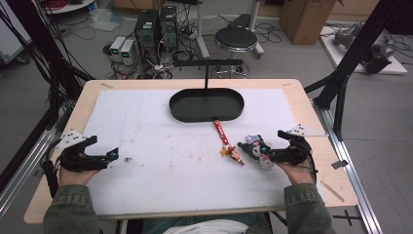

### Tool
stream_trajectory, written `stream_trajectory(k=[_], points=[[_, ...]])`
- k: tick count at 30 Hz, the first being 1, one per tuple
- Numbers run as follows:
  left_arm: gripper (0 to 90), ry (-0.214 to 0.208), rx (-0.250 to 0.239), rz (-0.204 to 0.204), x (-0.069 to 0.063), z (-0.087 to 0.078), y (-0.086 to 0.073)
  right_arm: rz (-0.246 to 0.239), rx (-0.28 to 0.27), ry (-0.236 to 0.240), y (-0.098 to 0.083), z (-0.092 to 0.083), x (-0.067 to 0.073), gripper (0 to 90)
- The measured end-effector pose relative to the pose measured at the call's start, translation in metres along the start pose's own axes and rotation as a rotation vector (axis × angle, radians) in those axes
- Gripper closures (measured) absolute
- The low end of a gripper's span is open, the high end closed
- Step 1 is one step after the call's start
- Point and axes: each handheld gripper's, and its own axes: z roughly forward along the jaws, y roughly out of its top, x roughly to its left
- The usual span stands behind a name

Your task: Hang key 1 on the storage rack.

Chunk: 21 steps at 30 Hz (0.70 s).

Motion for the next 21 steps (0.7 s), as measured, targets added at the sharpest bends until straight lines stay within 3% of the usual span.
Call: stream_trajectory(k=[15,21], points=[[1.8,0.0,0.043,0.028,-0.002,0.006,-0.001,0.023,0.016,0.018,0.0,0.001,0.001,0.6],[1.8,0.001,0.045,0.027,-0.002,0.007,-0.002,0.019,0.059,-0.005,0.01,0.002,0.001,0.6]])
